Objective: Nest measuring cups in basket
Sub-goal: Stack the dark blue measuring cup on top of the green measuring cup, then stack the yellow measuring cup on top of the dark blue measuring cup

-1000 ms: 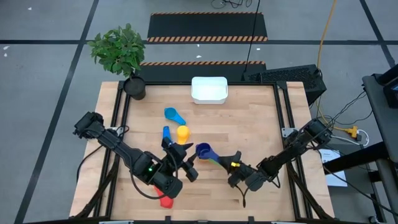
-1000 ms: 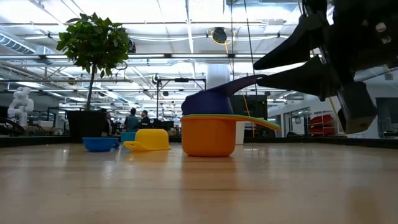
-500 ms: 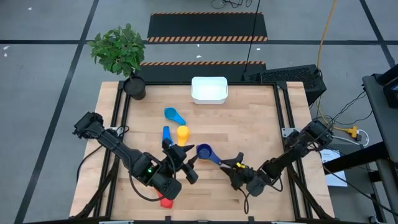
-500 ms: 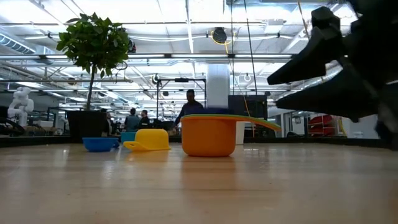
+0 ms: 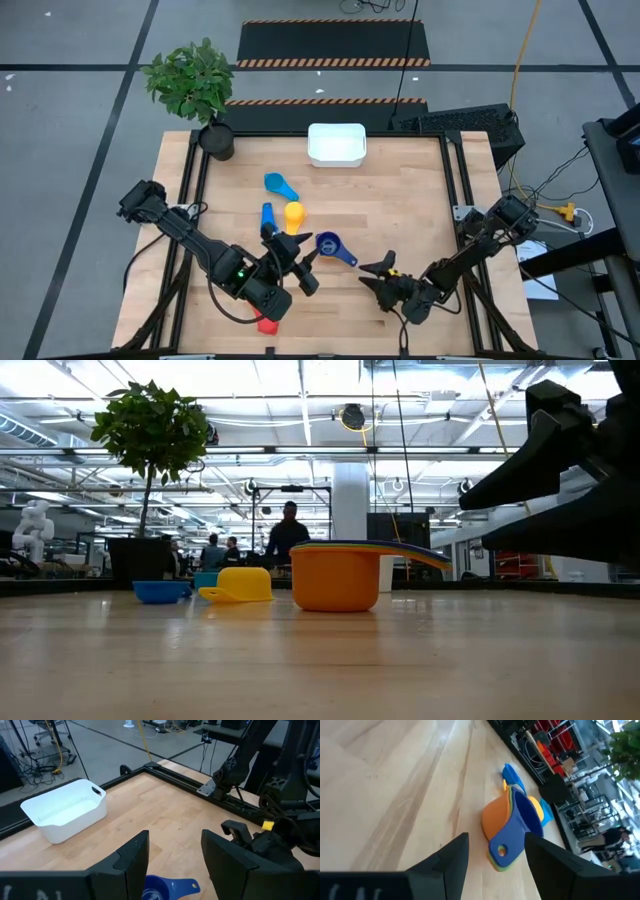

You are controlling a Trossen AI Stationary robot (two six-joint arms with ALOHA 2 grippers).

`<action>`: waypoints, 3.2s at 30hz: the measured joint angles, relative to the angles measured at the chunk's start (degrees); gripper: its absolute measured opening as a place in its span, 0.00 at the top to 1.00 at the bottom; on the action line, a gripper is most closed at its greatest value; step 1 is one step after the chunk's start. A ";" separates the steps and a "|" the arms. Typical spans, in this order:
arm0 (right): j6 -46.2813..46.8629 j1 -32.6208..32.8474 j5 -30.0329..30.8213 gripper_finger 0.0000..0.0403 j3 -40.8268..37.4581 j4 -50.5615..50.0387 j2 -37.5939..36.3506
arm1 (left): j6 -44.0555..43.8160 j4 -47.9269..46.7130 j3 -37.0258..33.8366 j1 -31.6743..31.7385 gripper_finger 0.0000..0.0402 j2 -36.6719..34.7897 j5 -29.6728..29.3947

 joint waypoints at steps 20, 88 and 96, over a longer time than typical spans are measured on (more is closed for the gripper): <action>41.62 -7.56 -9.15 0.23 0.02 -3.24 -5.51 | 1.21 -0.68 0.00 0.02 0.55 0.00 0.59; 38.28 -20.96 -28.47 0.34 0.04 -28.26 -19.70 | 3.33 -0.51 -0.02 0.85 0.55 0.23 4.16; 31.15 -20.96 -28.53 0.33 0.04 -37.44 -32.09 | 2.77 -2.09 -0.09 1.93 0.55 2.70 10.33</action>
